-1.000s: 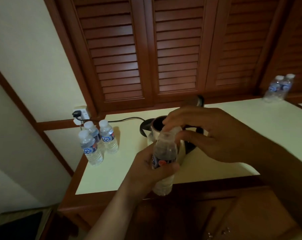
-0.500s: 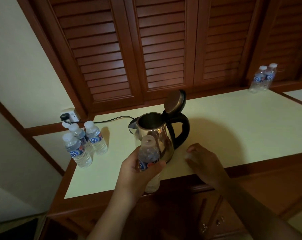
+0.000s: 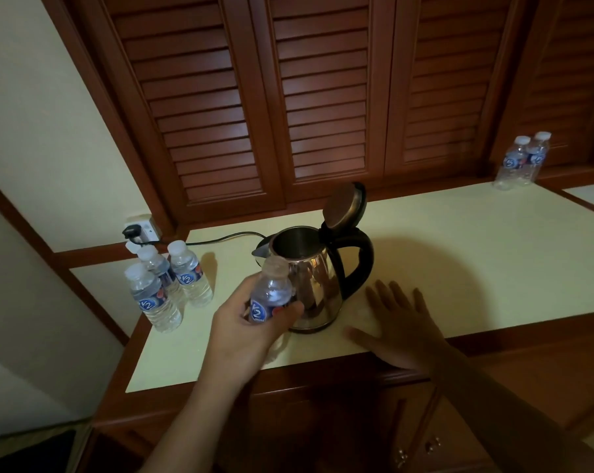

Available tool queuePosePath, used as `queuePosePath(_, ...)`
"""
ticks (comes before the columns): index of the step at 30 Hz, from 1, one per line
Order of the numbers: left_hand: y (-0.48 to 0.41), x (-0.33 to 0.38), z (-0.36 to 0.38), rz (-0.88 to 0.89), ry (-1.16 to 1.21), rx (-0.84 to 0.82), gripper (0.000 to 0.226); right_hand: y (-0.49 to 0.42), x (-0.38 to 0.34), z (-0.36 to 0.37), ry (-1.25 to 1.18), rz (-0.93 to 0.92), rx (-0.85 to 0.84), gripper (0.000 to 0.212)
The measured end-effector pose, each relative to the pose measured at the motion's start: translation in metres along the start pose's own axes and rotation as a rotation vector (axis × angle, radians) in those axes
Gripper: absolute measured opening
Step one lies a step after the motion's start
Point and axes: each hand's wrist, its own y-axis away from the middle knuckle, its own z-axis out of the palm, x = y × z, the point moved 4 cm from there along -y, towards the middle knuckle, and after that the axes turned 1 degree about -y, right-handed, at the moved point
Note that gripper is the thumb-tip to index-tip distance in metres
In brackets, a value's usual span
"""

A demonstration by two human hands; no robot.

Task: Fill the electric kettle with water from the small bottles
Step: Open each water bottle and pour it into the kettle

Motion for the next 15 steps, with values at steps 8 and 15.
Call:
queuePosePath(8, -0.04, 0.035, -0.026, 0.077, -0.326, 0.122, 0.029, -0.003, 0.001, 0.005, 0.05, 0.022, -0.011, 0.119)
queuePosePath(15, -0.082, 0.052, -0.034, 0.076, -0.926, -0.05, 0.04, -0.002, 0.001, 0.005, 0.055, 0.027, 0.004, 0.118)
